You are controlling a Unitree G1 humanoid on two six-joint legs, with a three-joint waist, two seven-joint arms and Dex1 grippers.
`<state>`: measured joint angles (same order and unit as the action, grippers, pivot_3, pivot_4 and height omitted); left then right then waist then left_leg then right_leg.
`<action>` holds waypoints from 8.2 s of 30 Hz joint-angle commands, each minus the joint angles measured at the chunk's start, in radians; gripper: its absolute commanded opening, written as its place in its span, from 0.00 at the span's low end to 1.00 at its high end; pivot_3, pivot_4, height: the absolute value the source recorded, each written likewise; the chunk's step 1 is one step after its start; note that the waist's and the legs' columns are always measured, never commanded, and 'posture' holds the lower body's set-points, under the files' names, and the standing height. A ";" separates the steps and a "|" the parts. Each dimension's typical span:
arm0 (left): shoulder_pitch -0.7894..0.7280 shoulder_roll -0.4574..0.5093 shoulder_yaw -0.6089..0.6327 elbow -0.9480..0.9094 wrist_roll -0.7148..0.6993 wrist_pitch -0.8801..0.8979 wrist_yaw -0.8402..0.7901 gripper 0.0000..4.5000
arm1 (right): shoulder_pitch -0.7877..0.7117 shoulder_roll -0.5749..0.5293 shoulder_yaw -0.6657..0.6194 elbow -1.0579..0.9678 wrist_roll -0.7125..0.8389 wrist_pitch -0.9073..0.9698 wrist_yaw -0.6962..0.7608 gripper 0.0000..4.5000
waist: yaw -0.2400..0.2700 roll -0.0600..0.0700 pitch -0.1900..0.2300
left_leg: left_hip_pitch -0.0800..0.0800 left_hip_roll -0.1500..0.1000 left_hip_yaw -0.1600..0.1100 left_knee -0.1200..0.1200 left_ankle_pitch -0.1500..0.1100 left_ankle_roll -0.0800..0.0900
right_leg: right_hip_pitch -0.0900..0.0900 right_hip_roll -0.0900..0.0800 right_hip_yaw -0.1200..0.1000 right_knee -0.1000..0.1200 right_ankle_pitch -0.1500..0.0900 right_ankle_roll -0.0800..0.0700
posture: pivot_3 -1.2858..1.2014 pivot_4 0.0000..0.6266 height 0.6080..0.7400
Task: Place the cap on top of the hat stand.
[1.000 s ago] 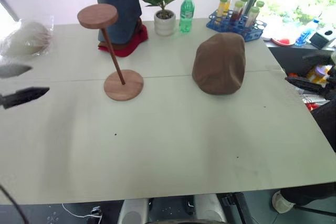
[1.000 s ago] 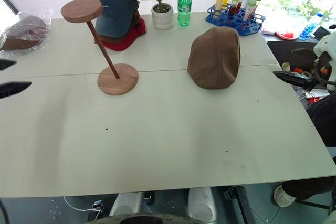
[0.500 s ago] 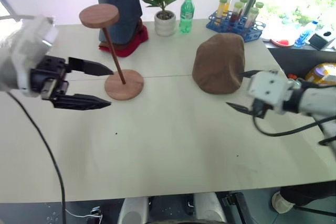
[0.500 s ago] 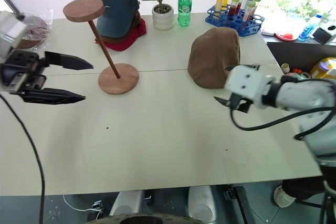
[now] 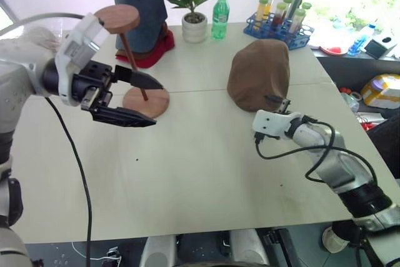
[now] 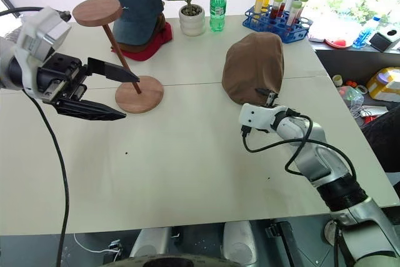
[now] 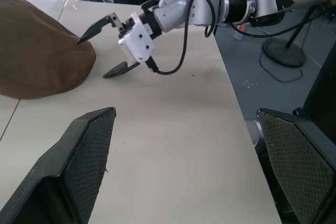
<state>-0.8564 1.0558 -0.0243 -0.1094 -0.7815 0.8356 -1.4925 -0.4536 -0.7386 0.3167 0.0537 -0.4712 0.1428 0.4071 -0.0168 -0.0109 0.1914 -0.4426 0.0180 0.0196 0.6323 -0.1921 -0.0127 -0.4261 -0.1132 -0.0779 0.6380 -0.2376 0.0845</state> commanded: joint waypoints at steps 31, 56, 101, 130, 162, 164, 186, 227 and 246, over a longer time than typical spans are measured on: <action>-0.012 -0.025 0.095 0.002 -0.010 0.010 0.091 1.00 | -0.196 0.038 -0.032 0.457 -0.125 -0.300 -0.268 0.01 | 0.002 -0.004 -0.001 | 0.003 -0.001 0.000 0.002 0.000 0.000 | 0.000 0.000 0.005 0.007 -0.001 0.002 | 0.52 0.24 1.00; 0.404 0.100 0.733 -0.109 -0.166 0.192 0.411 1.00 | -0.806 0.246 -0.104 0.273 0.131 -0.492 -0.009 0.01 | -0.025 -0.005 0.001 | 0.003 -0.001 0.002 0.000 0.000 0.000 | -0.002 0.001 0.008 0.009 -0.001 0.002 | 0.52 0.24 1.00; 0.534 0.169 0.898 0.005 -0.117 0.100 0.492 1.00 | -0.633 0.463 0.029 0.338 0.178 -0.645 0.151 0.60 | -0.025 -0.008 0.000 | 0.005 0.000 0.002 -0.003 0.000 -0.002 | -0.002 0.001 0.008 0.009 -0.001 0.001 | 0.52 0.24 1.00; 0.764 0.229 0.968 -0.128 -0.006 0.111 0.221 1.00 | -0.488 0.162 -0.184 -0.057 0.701 -0.121 0.668 0.60 | -0.020 -0.006 0.001 | 0.005 0.003 0.005 -0.004 0.000 -0.002 | -0.003 0.001 0.008 0.007 -0.003 -0.003 | 0.52 0.24 1.00; 0.491 -0.120 0.214 -0.271 0.747 -0.856 0.762 1.00 | -0.906 -0.304 -0.351 0.062 1.253 1.067 0.897 0.60 | 0.007 -0.004 0.003 | -0.001 0.013 0.012 -0.003 -0.001 -0.002 | -0.009 0.011 0.012 -0.005 0.004 -0.010 | 0.52 0.24 1.00; 0.504 -0.146 0.210 -0.282 0.825 -0.912 0.826 1.00 | -0.896 -0.304 -0.352 0.051 1.255 1.070 0.896 0.60 | 0.008 -0.004 0.003 | -0.001 0.013 0.013 -0.003 -0.001 -0.002 | -0.009 0.011 0.013 -0.005 0.005 -0.010 | 0.52 0.24 1.00; 0.565 -0.314 0.132 -0.288 1.287 -1.021 1.110 0.34 | -0.887 -0.293 -0.323 0.049 1.232 1.066 0.899 1.00 | 0.009 -0.004 0.002 | -0.001 0.014 0.014 -0.003 -0.002 -0.001 | -0.010 0.012 0.014 -0.004 0.008 -0.007 | 0.52 0.24 1.00; 0.462 0.126 0.252 0.493 0.615 -2.037 0.797 0.01 | -0.829 -0.206 -0.267 0.169 1.089 0.881 0.985 1.00 | 0.003 -0.003 0.002 | -0.001 0.016 0.022 -0.004 -0.002 -0.001 | -0.014 0.013 0.019 -0.004 0.010 -0.005 | 0.52 0.24 1.00; 0.616 0.076 0.332 0.401 0.625 -1.992 0.812 0.98 | -0.799 -0.211 -0.304 0.127 1.089 0.888 0.949 1.00 | 0.000 -0.003 0.002 | -0.001 0.018 0.026 -0.004 -0.002 -0.001 | -0.016 0.014 0.022 -0.004 0.012 -0.003 | 0.52 0.24 1.00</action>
<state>-0.2644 1.1349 0.2369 0.3715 -0.1676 -1.1838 -0.7143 -1.2409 -0.9361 0.0527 0.1996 0.6064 1.0378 1.3585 -0.0164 -0.0138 0.1934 -0.4435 0.0360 0.0453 0.6283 -0.1942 -0.0135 -0.4422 -0.0987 -0.0557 0.6341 -0.2258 0.0810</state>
